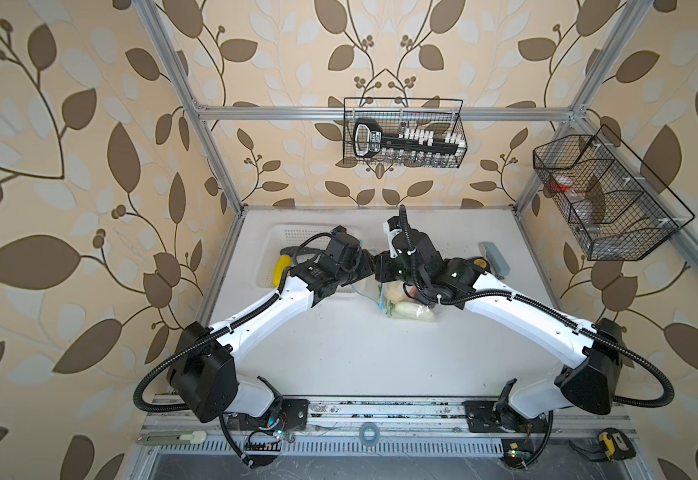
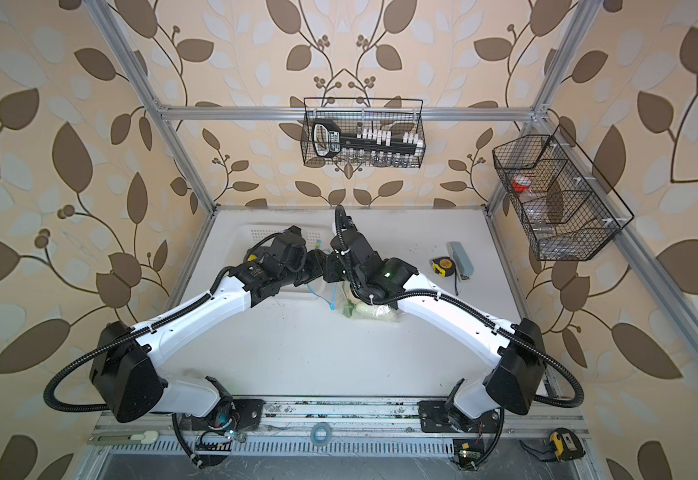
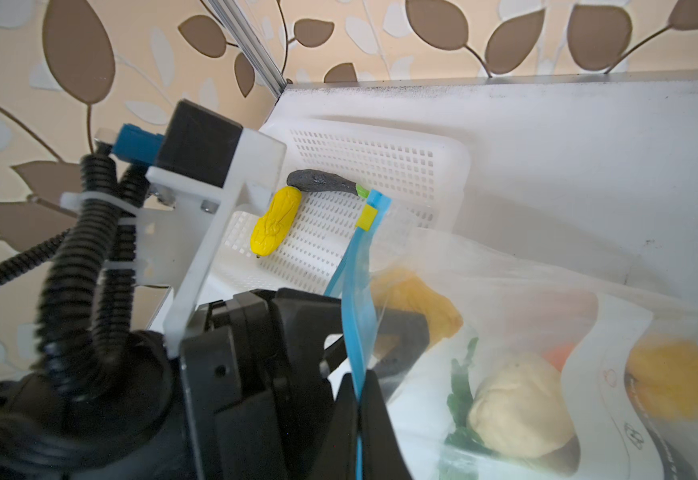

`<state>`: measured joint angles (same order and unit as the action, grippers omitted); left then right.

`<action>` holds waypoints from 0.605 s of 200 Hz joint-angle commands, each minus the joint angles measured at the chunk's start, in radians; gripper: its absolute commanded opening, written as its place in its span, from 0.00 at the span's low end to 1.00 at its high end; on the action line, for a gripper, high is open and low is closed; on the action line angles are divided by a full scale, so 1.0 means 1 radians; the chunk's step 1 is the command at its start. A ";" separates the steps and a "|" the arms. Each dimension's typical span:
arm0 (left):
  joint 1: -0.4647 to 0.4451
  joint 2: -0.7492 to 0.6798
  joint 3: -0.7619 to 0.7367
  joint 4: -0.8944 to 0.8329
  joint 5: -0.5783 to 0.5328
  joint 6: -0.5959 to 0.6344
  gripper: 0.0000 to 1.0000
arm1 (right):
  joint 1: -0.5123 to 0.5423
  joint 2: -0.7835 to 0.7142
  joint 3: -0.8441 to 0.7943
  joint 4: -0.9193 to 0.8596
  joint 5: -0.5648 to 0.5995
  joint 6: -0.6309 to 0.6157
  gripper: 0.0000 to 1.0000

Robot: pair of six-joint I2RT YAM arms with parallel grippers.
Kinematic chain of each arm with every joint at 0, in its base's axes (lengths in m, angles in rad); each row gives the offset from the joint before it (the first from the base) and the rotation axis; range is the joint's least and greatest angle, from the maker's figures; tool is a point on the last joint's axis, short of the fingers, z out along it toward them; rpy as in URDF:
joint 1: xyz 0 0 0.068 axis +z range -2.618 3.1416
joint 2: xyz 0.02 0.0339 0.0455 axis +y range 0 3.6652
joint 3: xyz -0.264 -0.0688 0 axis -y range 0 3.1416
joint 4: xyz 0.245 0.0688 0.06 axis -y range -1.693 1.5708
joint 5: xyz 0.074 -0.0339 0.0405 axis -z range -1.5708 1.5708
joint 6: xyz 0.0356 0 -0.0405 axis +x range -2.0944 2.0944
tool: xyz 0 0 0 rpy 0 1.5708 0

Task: Place the food in the zip-top bag and seal the zipper
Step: 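Lift the lemon with the left gripper and carry it to the bag mouth, then lower the lemon into the bag and open the left gripper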

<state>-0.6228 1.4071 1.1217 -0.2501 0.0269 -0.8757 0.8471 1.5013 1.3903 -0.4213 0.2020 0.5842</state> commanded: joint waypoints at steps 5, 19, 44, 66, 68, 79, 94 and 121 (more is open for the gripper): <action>-0.007 -0.015 -0.012 0.109 0.009 -0.064 0.46 | 0.004 0.016 0.036 0.007 -0.007 0.014 0.00; -0.008 -0.010 -0.014 0.128 0.014 -0.072 0.47 | 0.004 0.017 0.037 0.006 -0.010 0.016 0.00; -0.009 0.011 -0.011 0.144 0.027 -0.085 0.49 | 0.004 0.019 0.038 0.009 -0.015 0.019 0.00; -0.012 0.024 -0.010 0.161 0.041 -0.097 0.49 | 0.004 0.023 0.041 0.009 -0.019 0.021 0.00; -0.011 0.047 -0.010 0.163 0.042 -0.098 0.50 | 0.004 0.023 0.041 0.009 -0.018 0.020 0.00; -0.013 0.068 -0.011 0.177 0.055 -0.104 0.49 | 0.004 0.025 0.041 0.009 -0.020 0.021 0.00; -0.017 0.082 -0.011 0.188 0.061 -0.106 0.50 | 0.002 0.025 0.038 0.002 -0.011 0.020 0.00; -0.020 0.101 -0.005 0.193 0.079 -0.100 0.52 | -0.013 0.019 0.020 0.008 -0.027 0.021 0.00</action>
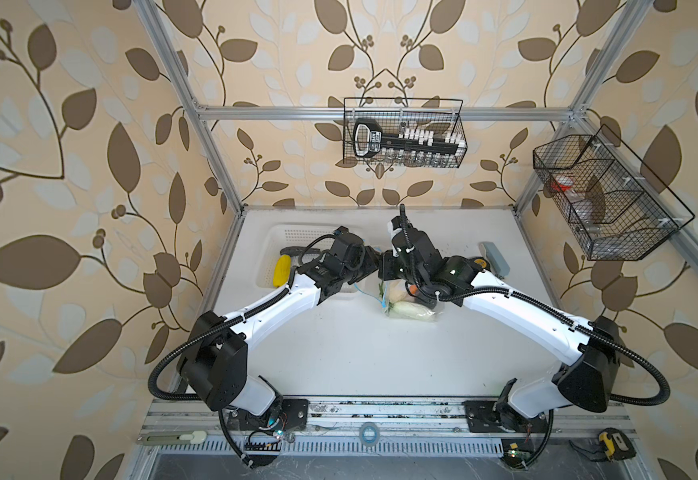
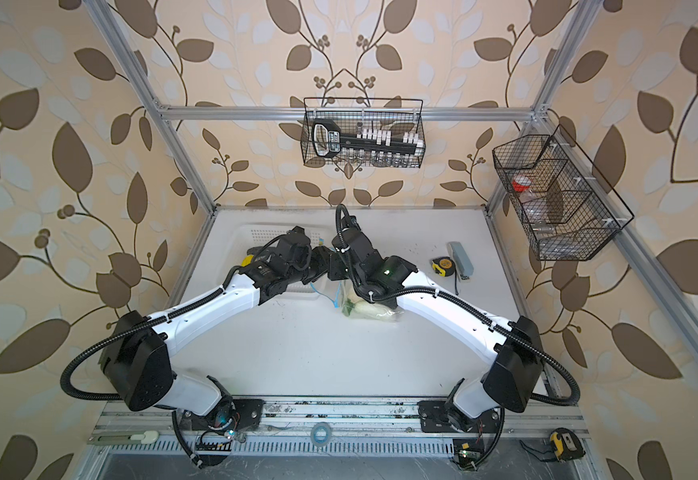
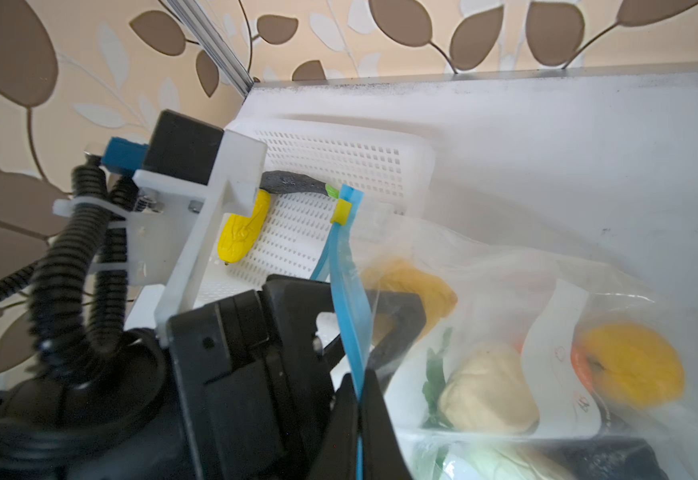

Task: Place the food in the zip-top bag and seal the zipper
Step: 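Lower the lemon into the bag and open the left gripper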

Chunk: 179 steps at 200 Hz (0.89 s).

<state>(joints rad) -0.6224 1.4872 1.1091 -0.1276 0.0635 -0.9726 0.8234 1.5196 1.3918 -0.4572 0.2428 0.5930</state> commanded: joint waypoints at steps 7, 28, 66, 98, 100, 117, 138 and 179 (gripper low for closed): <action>-0.022 0.022 0.008 0.074 0.045 0.001 0.54 | 0.008 -0.001 0.015 0.047 -0.069 0.011 0.00; -0.023 0.031 0.013 0.074 0.051 0.010 0.57 | 0.002 -0.007 0.009 0.050 -0.074 0.014 0.00; -0.026 0.038 0.026 0.065 0.057 0.021 0.64 | -0.004 -0.013 0.010 0.048 -0.080 0.010 0.00; -0.033 0.037 0.032 0.059 0.059 0.027 0.66 | -0.013 -0.022 0.010 0.043 -0.080 0.007 0.00; -0.033 0.036 0.032 0.058 0.059 0.027 0.66 | -0.015 -0.022 0.009 0.042 -0.081 0.007 0.00; -0.038 0.028 0.033 0.050 0.055 0.034 0.66 | -0.022 -0.028 0.008 0.040 -0.079 0.005 0.00; -0.044 0.012 0.043 0.032 0.046 0.047 0.67 | -0.034 -0.037 0.006 0.035 -0.081 0.001 0.00; -0.054 -0.031 0.054 -0.006 0.033 0.063 0.70 | -0.055 -0.055 0.004 0.025 -0.077 -0.006 0.00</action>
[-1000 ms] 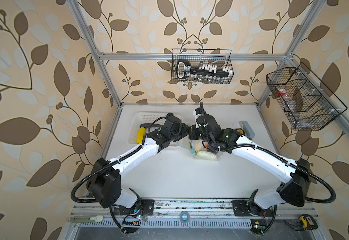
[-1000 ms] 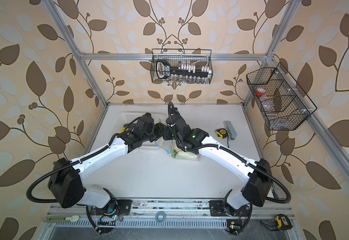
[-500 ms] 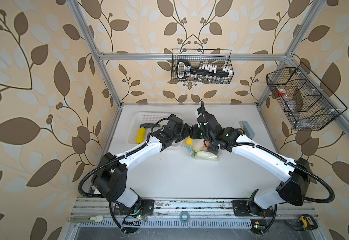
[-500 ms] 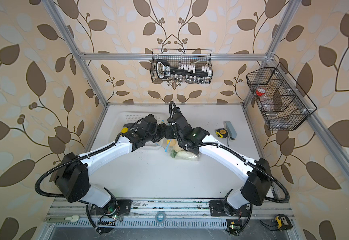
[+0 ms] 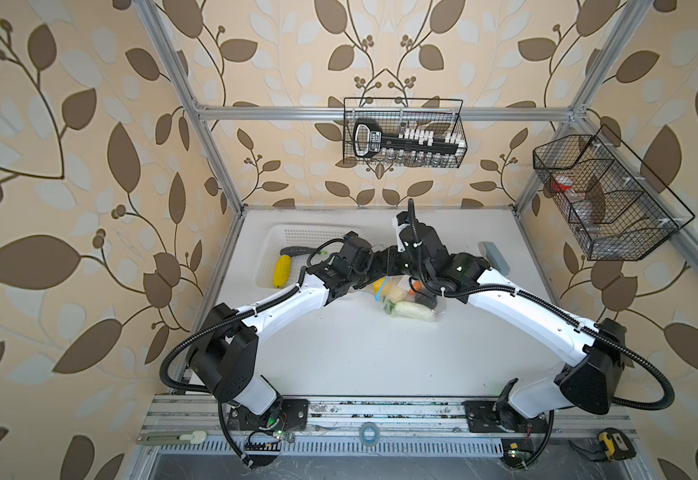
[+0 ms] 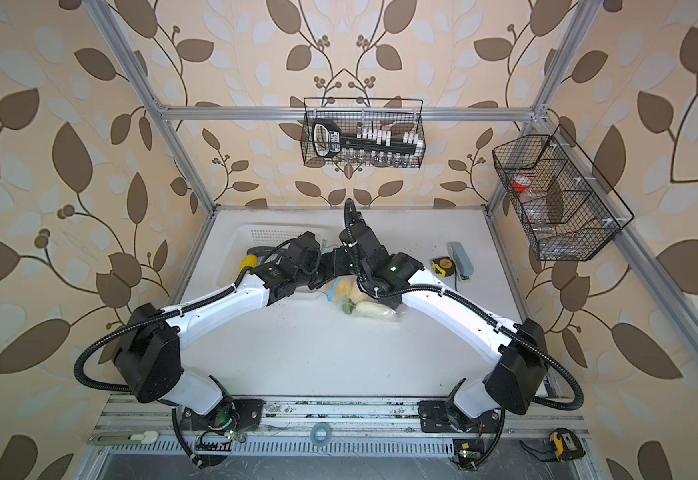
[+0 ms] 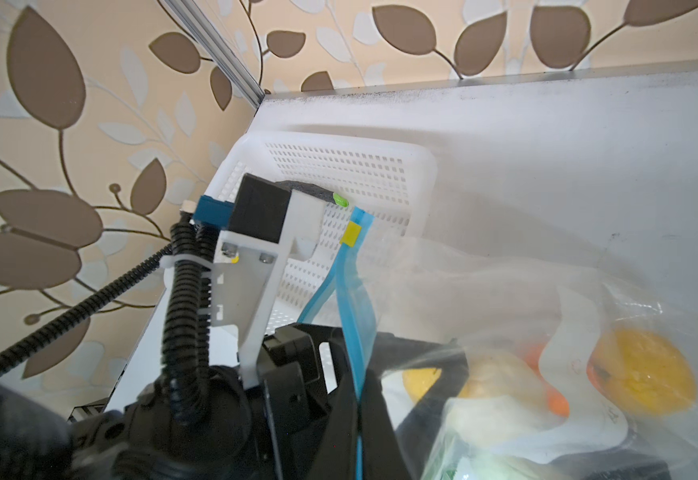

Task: Place the food in the zip-top bag and seal the zipper
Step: 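Lower the lemon into the bag and open the left gripper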

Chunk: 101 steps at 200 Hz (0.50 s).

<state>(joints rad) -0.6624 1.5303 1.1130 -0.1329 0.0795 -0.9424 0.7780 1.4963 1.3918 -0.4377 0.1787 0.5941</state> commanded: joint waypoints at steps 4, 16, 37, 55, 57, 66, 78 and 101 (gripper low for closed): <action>-0.015 -0.079 0.052 -0.004 0.016 0.033 0.70 | -0.011 -0.034 0.004 0.005 -0.013 -0.008 0.00; -0.017 -0.084 0.056 -0.015 0.015 0.033 0.71 | -0.017 -0.039 0.003 0.002 -0.013 -0.010 0.00; -0.020 -0.127 0.065 -0.035 0.013 0.056 0.73 | -0.025 -0.050 0.004 -0.002 -0.011 -0.012 0.00; -0.023 -0.148 0.080 -0.062 0.006 0.070 0.75 | -0.029 -0.058 0.006 -0.009 -0.005 -0.015 0.00; -0.023 -0.150 0.081 -0.064 0.004 0.071 0.75 | -0.029 -0.059 0.006 -0.009 -0.004 -0.016 0.00; -0.024 -0.164 0.086 -0.078 -0.004 0.079 0.75 | -0.031 -0.062 0.004 -0.011 -0.003 -0.016 0.00; -0.023 -0.183 0.093 -0.099 -0.019 0.091 0.76 | -0.032 -0.065 0.003 -0.013 -0.001 -0.016 0.00; -0.023 -0.211 0.113 -0.140 -0.046 0.117 0.78 | -0.033 -0.064 -0.003 -0.009 -0.007 -0.009 0.00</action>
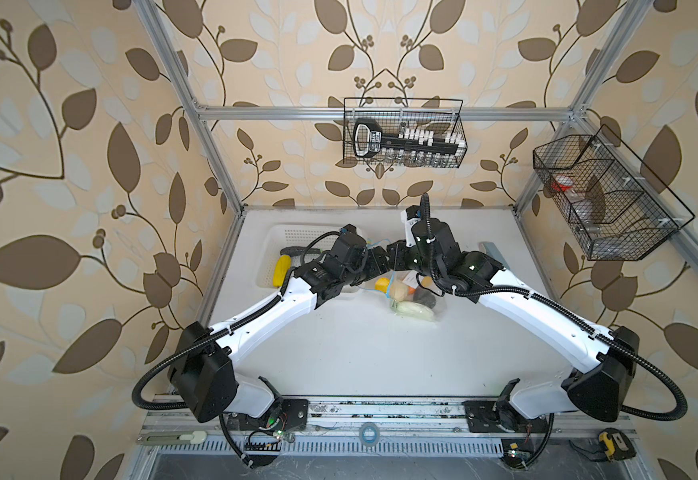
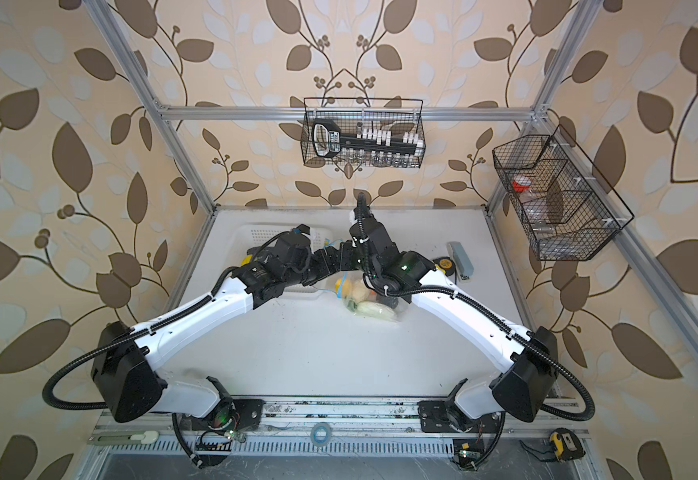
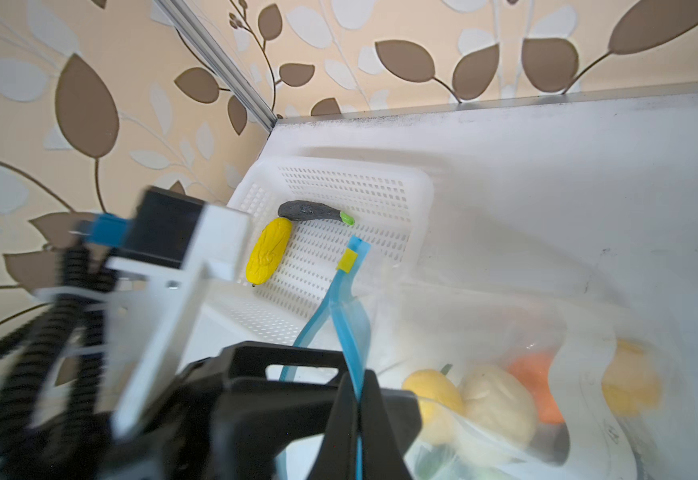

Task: Place the food in the zip-top bag and seal the zipper
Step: 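Lower the lemon into the bag and open the left gripper, then withdraw the left gripper and lower it toward the yellow mango in the basket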

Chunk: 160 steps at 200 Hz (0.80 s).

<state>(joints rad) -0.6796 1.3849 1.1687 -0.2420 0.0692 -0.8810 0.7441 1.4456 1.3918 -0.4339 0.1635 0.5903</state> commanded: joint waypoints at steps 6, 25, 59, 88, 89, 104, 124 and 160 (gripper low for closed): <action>-0.007 -0.069 0.064 -0.042 -0.043 0.064 0.78 | 0.002 -0.013 -0.005 -0.012 0.008 -0.004 0.00; -0.007 -0.079 0.089 -0.088 -0.068 0.097 0.78 | 0.005 -0.008 -0.010 -0.009 0.003 0.001 0.00; -0.003 -0.061 0.184 -0.255 -0.176 0.218 0.80 | 0.015 -0.011 -0.012 -0.008 0.008 0.002 0.00; 0.016 -0.023 0.264 -0.410 -0.262 0.309 0.77 | 0.018 -0.012 -0.019 0.000 0.007 0.005 0.00; 0.017 -0.023 0.266 -0.414 -0.264 0.311 0.77 | 0.018 -0.012 -0.019 0.001 0.007 0.005 0.00; 0.037 -0.019 0.278 -0.450 -0.287 0.350 0.75 | 0.018 -0.011 -0.023 0.004 0.004 0.006 0.00; 0.086 -0.025 0.281 -0.484 -0.304 0.395 0.74 | 0.018 -0.015 -0.029 0.010 -0.001 0.005 0.00; 0.230 -0.018 0.268 -0.518 -0.286 0.468 0.74 | 0.018 -0.011 -0.030 0.013 -0.013 0.003 0.00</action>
<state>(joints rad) -0.5331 1.3640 1.4181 -0.6991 -0.1841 -0.5026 0.7574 1.4429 1.3769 -0.4290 0.1642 0.5915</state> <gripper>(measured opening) 0.741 0.047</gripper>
